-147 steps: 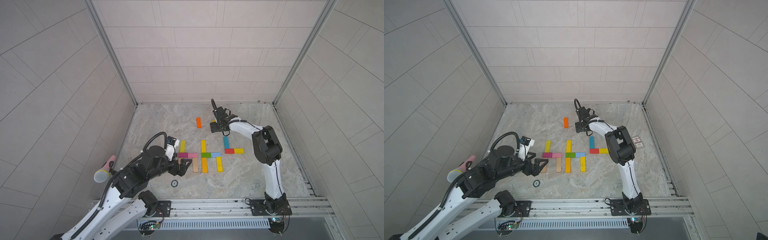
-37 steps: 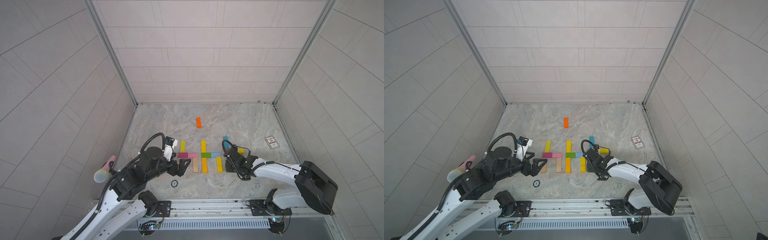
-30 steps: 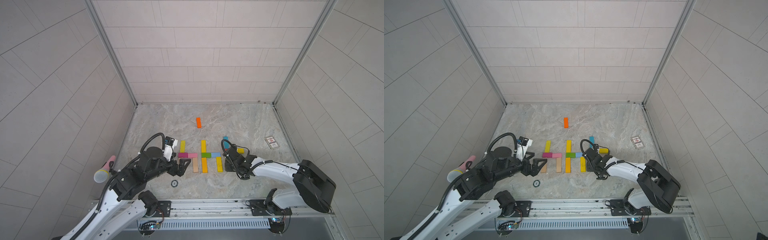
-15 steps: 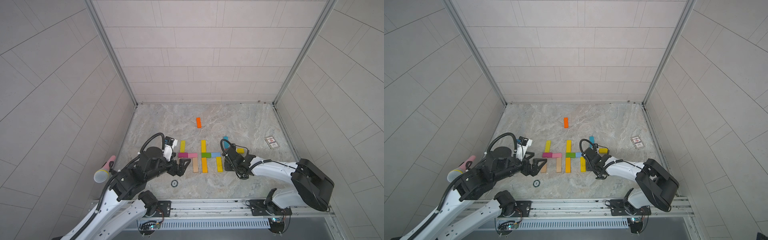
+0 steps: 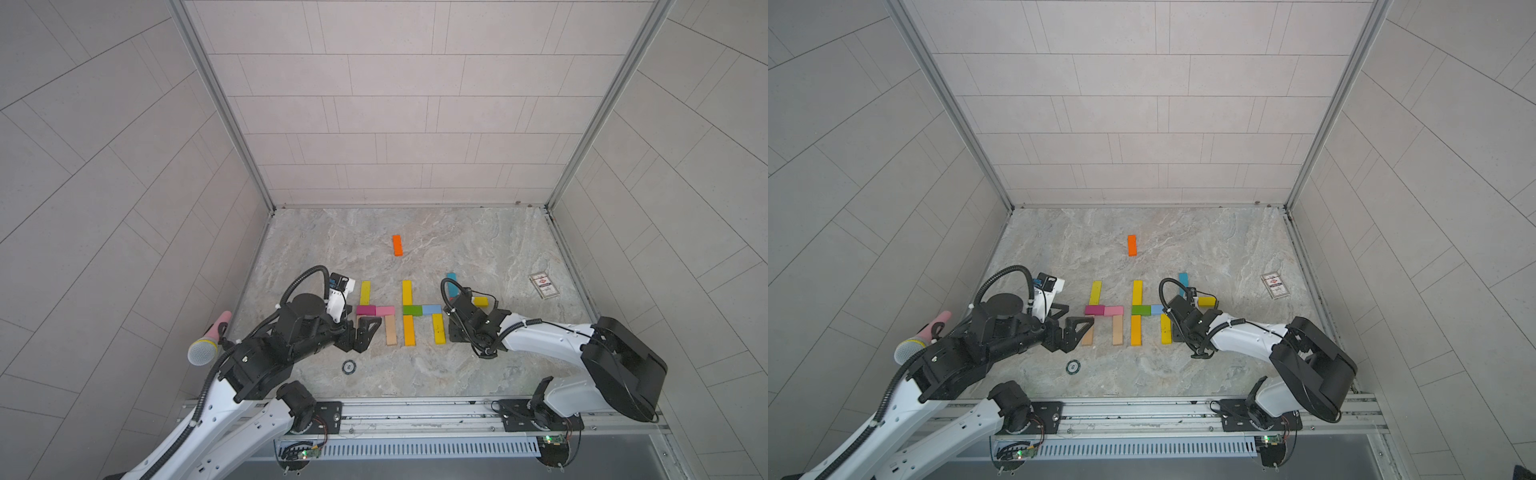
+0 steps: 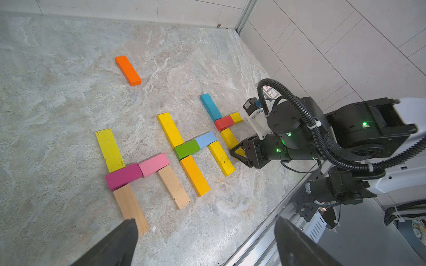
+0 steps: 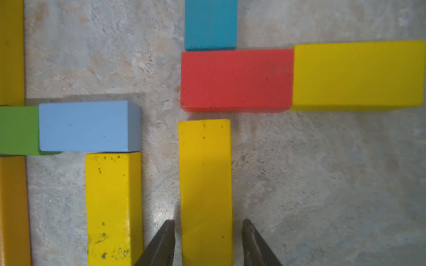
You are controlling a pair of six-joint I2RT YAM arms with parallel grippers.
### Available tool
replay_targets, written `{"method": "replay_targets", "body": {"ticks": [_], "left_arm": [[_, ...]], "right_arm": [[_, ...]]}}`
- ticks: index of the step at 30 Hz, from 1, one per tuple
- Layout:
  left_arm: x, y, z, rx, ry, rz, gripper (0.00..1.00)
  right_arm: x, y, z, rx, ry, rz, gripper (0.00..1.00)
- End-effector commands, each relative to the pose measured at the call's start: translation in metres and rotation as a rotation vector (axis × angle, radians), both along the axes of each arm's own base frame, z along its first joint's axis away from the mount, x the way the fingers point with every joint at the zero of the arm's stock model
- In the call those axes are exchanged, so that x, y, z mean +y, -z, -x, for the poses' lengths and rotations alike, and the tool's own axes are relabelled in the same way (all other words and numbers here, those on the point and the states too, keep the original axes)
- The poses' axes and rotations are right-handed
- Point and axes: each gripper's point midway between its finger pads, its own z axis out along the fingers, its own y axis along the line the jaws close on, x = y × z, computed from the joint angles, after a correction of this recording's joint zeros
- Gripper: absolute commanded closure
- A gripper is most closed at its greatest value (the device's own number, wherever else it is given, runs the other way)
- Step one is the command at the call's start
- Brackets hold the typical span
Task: Assemble the letter h with building blocks
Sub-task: Assemble the building block at the center of the board.
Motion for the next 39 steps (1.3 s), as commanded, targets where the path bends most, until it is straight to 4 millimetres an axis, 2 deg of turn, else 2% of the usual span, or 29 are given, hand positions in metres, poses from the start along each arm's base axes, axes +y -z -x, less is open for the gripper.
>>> {"method": "replay_targets", "body": {"ticks": [1,3,7,10,14,17,22,39], "left_arm": [[0.001,-0.001,-0.002,-0.016,-0.008,0.001,0.00],[0.002,-0.001,-0.003,-0.015,-0.009,0.000,0.00],[0.001,-0.001,-0.002,-0.017,-0.007,0.002,0.00],[0.002,-0.001,-0.002,-0.018,-0.008,0.003,0.00],[0.001,-0.002,-0.002,-0.019,-0.004,0.006,0.00],[0.001,-0.002,-0.002,-0.020,-0.006,0.006,0.00],[0.001,-0.002,-0.002,-0.017,-0.005,0.005,0.00],[0.002,-0.002,-0.002,-0.019,-0.009,0.006,0.00]], "right_arm": [[-0.002,-0.008,0.000,-0.015,-0.001,0.008,0.41],[0.001,-0.028,-0.008,-0.067,-0.006,-0.013,0.34],[0.005,-0.062,-0.010,-0.129,-0.032,-0.063,0.26],[0.014,-0.075,-0.002,-0.122,-0.057,-0.152,0.22],[0.031,-0.068,0.017,-0.031,-0.049,-0.305,0.19],[0.033,-0.050,0.034,0.050,-0.005,-0.370,0.19],[0.032,-0.040,0.049,0.094,0.020,-0.366,0.18],[0.035,-0.020,0.043,0.118,0.072,-0.341,0.17]]}}
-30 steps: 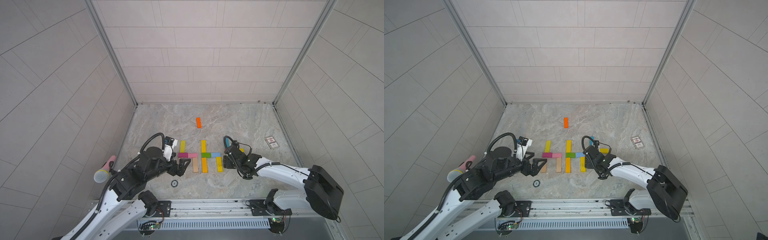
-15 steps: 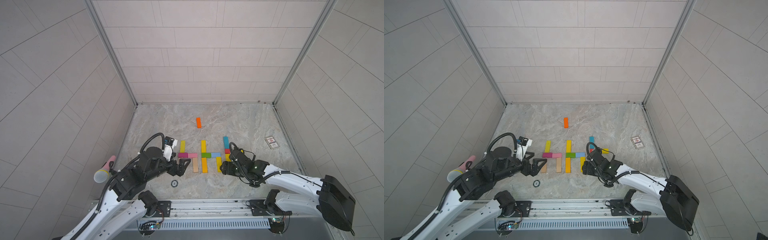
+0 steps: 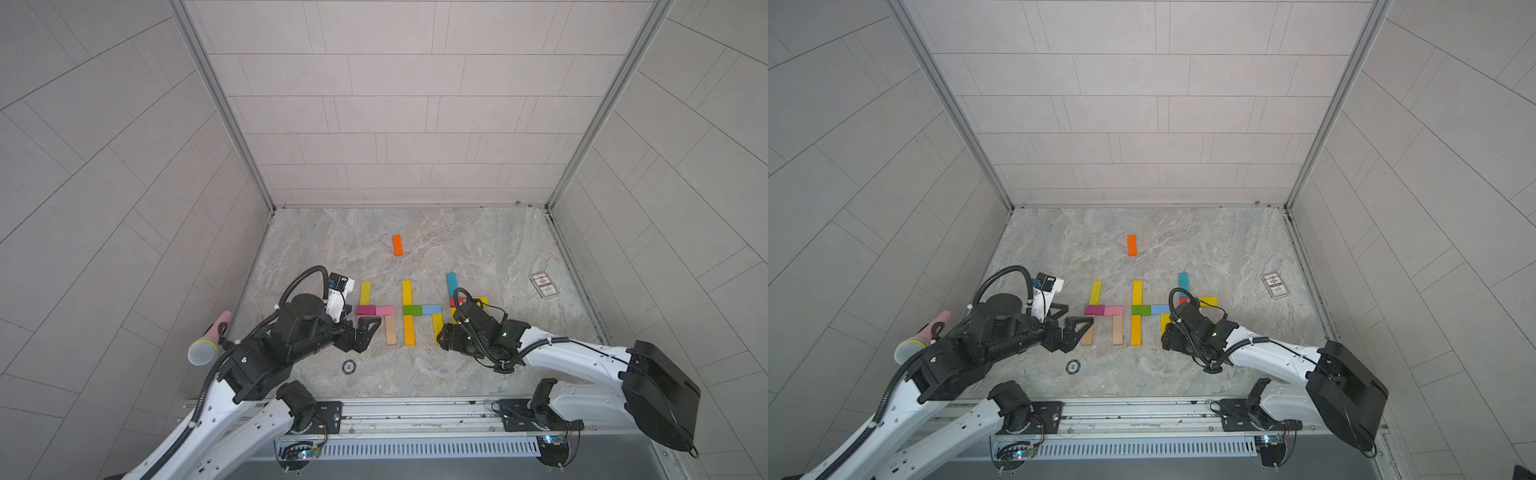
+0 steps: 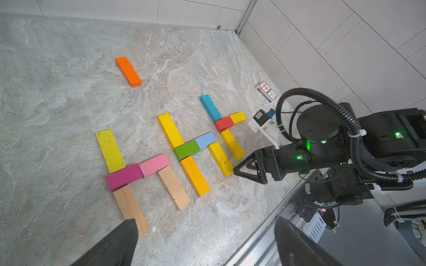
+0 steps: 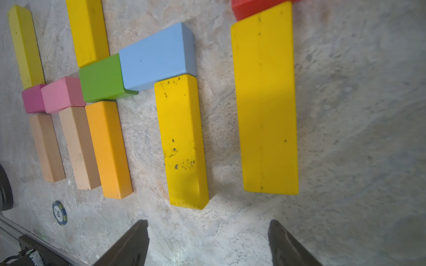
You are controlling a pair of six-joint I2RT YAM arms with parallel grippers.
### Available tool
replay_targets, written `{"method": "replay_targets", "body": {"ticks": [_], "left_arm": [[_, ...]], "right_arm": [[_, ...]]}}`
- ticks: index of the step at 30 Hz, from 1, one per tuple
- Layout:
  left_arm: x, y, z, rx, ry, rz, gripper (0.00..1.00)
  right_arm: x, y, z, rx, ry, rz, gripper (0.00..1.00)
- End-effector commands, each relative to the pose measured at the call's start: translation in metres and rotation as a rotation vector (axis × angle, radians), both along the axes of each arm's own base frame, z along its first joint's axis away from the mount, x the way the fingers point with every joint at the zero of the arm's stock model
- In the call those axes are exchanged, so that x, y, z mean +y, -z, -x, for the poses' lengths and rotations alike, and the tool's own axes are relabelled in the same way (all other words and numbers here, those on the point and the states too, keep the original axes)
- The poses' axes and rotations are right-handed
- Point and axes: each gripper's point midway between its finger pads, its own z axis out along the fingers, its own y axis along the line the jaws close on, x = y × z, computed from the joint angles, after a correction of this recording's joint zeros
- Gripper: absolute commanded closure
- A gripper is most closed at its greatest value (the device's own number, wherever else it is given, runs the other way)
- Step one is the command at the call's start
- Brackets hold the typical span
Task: Assemble the letter h with building blocks
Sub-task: Assemble the building block at the center of the board.
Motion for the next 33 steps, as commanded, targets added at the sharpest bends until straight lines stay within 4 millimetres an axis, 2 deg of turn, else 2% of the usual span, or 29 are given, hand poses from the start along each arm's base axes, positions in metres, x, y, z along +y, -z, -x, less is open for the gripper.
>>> {"method": "replay_targets", "body": {"ticks": [1,33], "left_arm": [[0.001,0.000,-0.002,-0.015,-0.007,0.002,0.00],[0.001,0.000,-0.003,-0.014,-0.007,0.001,0.00]], "right_arm": [[-0.001,0.001,-0.005,-0.009,0.035,0.006,0.17],[-0.003,0.009,-0.021,-0.024,0.075,0.019,0.16]]}}
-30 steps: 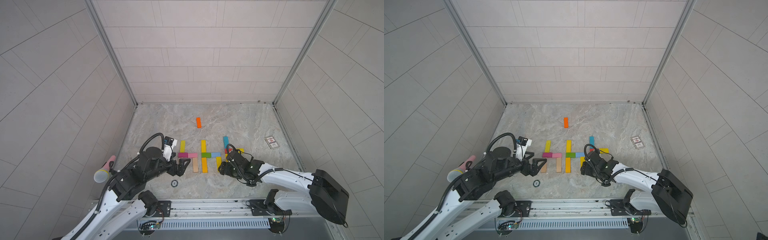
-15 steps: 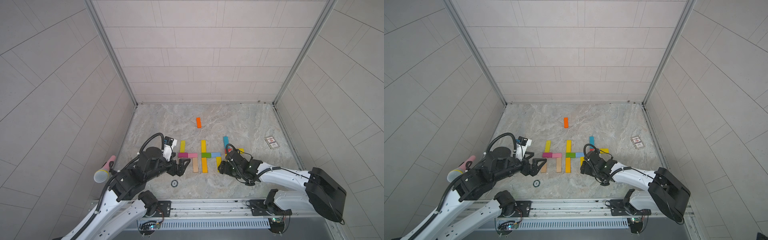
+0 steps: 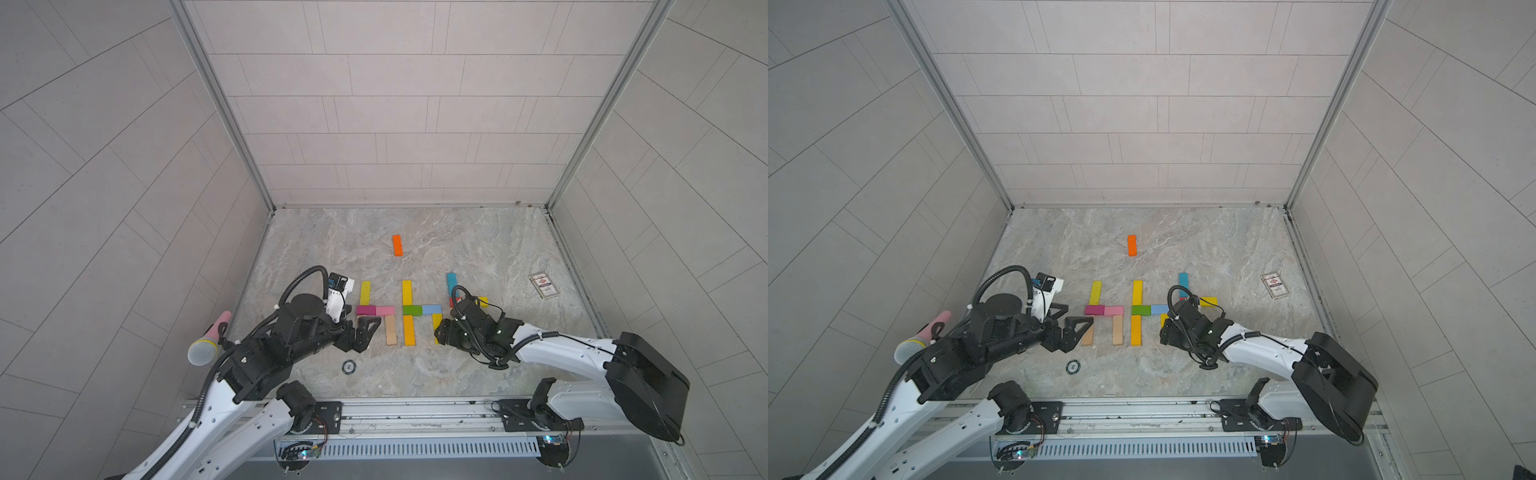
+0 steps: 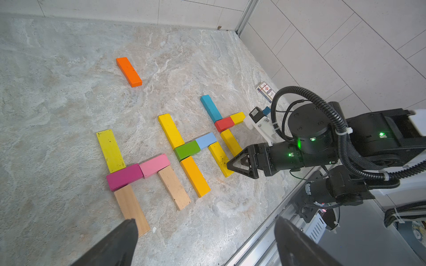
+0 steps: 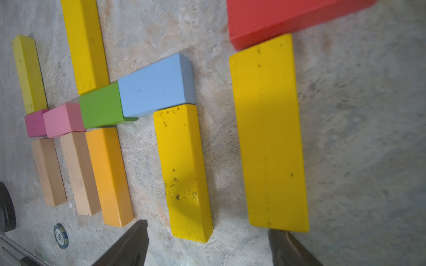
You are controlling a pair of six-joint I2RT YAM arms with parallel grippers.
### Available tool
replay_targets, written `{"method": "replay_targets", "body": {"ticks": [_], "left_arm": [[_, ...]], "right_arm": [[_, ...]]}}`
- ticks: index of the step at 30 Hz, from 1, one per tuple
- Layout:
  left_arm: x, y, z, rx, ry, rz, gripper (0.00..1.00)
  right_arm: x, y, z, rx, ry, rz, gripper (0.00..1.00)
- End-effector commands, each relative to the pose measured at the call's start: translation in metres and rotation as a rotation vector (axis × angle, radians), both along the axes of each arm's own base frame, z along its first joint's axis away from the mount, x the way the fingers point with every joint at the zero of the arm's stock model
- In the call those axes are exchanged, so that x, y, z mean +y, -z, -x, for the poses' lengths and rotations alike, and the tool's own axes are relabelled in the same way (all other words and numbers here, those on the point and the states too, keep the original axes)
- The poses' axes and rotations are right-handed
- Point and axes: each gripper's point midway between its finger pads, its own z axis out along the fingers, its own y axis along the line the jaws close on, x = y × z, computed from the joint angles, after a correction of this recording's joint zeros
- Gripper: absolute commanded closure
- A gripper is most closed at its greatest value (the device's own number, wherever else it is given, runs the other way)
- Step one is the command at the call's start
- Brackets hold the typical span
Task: Assemble the letter h with building blocks
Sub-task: Assemble the building block at the center of the board.
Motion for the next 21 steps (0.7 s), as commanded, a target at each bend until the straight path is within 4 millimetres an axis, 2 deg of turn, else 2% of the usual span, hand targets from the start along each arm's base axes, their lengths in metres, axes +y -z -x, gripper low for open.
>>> {"method": "replay_targets", "body": {"ticks": [1,14,18,21], "left_arm": [[0.000,0.000,-0.002,-0.015,-0.004,0.001,0.00],[0.001,0.000,-0.003,-0.013,-0.007,0.000,0.00],[0.001,0.000,-0.003,-0.013,-0.006,0.001,0.00],[0.001,0.000,-0.002,-0.013,-0.005,0.001,0.00]], "right_arm": [[-0.005,0.004,-0.003,0.004,0.022,0.030,0.16],[-0.005,0.006,-0.004,0.009,0.020,0.039,0.16],[-0.002,-0.003,-0.002,0.010,-0.002,0.021,0.16],[0.000,-0.021,0.000,-0.022,-0.019,0.012,0.16]]}}
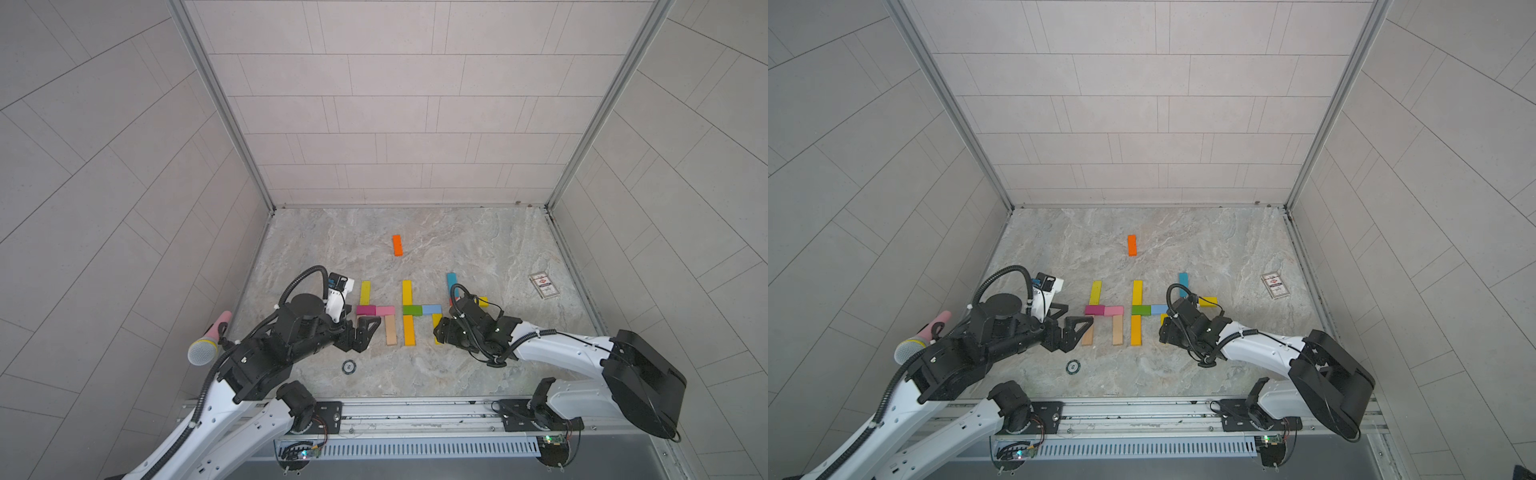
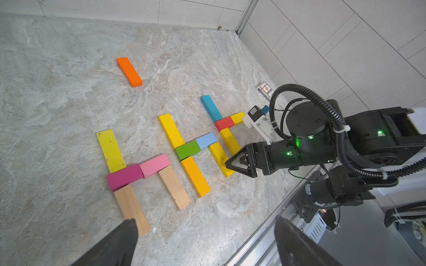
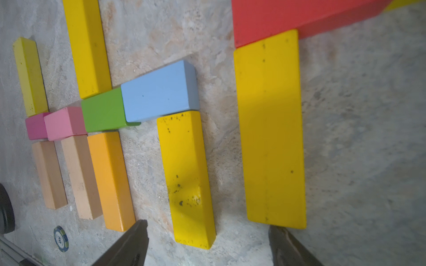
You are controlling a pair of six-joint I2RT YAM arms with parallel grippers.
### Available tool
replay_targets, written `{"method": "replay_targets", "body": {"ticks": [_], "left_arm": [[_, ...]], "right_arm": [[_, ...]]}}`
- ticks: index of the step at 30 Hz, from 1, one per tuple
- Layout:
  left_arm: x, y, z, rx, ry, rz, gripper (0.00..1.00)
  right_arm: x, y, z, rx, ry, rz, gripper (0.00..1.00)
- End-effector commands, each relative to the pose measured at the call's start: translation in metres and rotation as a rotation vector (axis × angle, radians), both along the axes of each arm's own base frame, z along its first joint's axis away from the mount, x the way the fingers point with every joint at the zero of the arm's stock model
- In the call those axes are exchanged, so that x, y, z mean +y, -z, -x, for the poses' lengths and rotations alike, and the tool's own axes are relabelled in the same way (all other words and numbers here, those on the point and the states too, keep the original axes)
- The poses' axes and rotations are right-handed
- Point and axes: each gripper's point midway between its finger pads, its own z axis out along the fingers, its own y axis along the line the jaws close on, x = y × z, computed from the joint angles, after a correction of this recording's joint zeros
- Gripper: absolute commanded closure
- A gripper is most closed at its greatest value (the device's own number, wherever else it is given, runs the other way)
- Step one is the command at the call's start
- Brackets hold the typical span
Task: Assemble the letter h with building blocks
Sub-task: Assemble the building block at the center of the board, then pick up the building block from the center of the board.
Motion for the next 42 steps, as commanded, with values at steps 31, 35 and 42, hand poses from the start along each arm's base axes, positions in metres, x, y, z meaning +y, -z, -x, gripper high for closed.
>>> {"method": "replay_targets", "body": {"ticks": [31,35,42], "left_arm": [[0.005,-0.002,-0.003,-0.028,-0.028,0.002,0.00],[0.008,0.001,-0.006,-0.019,-0.051,-0.013,0.00],[0.012,0.020,-0.016,0.045,-0.100,-0.100,0.00]], "right_arm": [[0.120,-0.041,-0.270,-0.338,-0.266,0.445,0.26],[0.116,-0.034,-0.295,-0.354,-0.228,0.423,0.27],[0.118,-0.016,-0.316,-0.317,-0.237,0.411,0.28]]}}
